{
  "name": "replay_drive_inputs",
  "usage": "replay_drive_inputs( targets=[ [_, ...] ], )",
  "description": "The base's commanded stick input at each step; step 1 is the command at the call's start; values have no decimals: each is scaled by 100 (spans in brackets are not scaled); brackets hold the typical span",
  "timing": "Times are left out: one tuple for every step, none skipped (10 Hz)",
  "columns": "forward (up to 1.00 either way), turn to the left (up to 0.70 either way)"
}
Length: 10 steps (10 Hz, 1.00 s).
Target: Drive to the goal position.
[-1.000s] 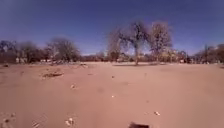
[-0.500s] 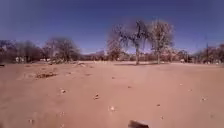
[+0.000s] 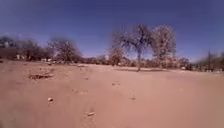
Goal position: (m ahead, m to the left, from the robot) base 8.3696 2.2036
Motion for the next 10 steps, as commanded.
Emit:
replay_drive_inputs(
  targets=[
    [100,0],
    [100,0],
    [100,0],
    [100,0],
    [100,0],
    [100,0],
    [100,0],
    [100,0],
    [100,0],
    [100,0]
  ],
)
